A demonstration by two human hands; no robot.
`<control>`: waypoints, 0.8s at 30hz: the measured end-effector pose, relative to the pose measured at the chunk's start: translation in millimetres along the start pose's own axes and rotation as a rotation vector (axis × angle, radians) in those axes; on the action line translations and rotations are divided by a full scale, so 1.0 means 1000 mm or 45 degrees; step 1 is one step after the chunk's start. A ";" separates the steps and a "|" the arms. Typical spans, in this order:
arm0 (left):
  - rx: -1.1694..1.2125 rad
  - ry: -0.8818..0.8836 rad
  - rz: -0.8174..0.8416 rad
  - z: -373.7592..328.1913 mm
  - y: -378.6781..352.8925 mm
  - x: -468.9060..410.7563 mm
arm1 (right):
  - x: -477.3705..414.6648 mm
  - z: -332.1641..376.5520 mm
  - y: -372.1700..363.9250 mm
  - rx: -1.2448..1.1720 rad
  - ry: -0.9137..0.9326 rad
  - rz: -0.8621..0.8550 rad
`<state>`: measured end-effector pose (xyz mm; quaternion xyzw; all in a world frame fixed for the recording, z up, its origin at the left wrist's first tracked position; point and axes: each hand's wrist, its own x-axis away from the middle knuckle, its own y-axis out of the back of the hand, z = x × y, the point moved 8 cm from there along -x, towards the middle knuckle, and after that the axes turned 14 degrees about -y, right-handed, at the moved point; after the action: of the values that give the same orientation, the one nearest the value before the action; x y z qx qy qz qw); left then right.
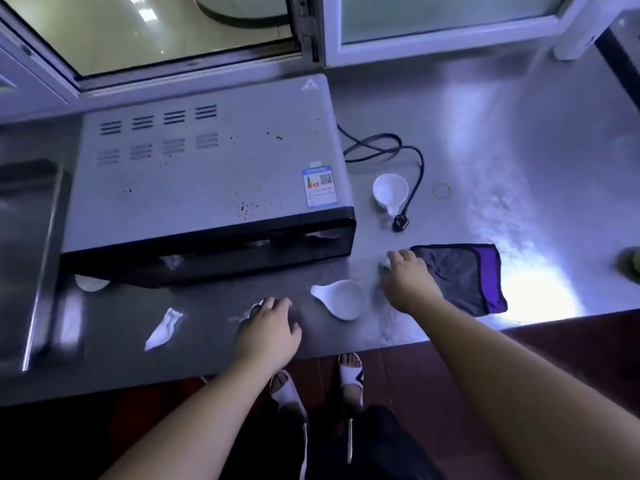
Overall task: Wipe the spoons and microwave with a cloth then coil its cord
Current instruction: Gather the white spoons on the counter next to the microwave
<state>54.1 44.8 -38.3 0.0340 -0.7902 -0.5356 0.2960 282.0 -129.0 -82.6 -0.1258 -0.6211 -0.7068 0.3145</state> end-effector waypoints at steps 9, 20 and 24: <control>0.084 0.126 0.000 0.038 -0.019 0.014 | -0.023 0.004 -0.019 0.198 0.003 -0.031; 0.045 -0.009 -0.248 0.072 -0.013 0.009 | 0.018 -0.019 -0.035 -0.186 -0.119 -0.150; 0.136 0.004 -0.091 0.082 -0.033 -0.005 | 0.043 -0.012 -0.043 -0.199 -0.110 -0.131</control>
<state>8.1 100.0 -90.0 0.0786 -0.8153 -0.5029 0.2759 225.5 -151.4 -95.3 -0.1483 -0.5827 -0.7622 0.2400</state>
